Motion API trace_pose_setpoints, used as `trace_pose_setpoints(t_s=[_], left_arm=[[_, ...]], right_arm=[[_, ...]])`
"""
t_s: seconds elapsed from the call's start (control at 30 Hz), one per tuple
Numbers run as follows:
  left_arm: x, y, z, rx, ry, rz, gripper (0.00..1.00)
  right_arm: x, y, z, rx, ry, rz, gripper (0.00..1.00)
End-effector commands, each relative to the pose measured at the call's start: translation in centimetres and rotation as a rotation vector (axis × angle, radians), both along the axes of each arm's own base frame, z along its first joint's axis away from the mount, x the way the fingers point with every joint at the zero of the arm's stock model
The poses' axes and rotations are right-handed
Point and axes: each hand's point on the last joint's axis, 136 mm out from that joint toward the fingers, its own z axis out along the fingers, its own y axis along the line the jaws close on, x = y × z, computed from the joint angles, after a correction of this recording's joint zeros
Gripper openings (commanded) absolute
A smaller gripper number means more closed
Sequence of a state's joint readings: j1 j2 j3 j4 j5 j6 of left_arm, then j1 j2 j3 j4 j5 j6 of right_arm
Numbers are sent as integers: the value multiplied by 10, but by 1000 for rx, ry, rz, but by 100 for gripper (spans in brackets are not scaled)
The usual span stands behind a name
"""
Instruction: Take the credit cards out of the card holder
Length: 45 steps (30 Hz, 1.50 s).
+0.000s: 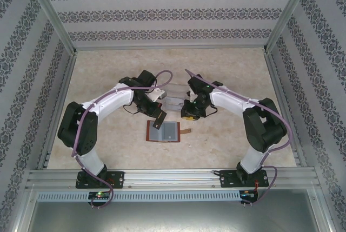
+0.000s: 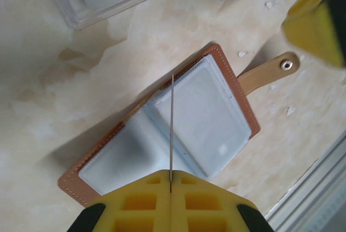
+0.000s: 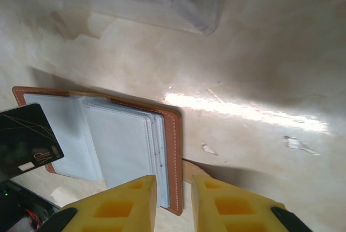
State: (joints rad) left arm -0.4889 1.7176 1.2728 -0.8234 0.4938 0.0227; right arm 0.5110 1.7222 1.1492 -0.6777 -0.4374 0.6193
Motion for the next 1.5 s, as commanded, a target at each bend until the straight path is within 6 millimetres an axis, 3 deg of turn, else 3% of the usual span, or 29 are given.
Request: trace_pose_setpoints(t_s=[0.0,0.27,0.57,0.83,1.07,1.47], left_arm=[[5,4,5,24,-107,-194,0],[27,-15,25,-28,-249,-469,0],[63,-17,39,64,-443,-739,0],[102,-34,52,77,-520,-851,0],[121,-47,51,63,-548,-899,0],[109,-50,27,33,-431,-971,0]], right_arm=[[-2,-15,6,-24,-16,11,25],[2,-32,14,-31,-37,-6,25],[0,-48,18,-41,-49,-31,25],[-4,-54,19,-46,-49,-50,25],[-6,-60,22,-52,-57,-72,25],[-11,-65,21,-57,-54,-92,25]])
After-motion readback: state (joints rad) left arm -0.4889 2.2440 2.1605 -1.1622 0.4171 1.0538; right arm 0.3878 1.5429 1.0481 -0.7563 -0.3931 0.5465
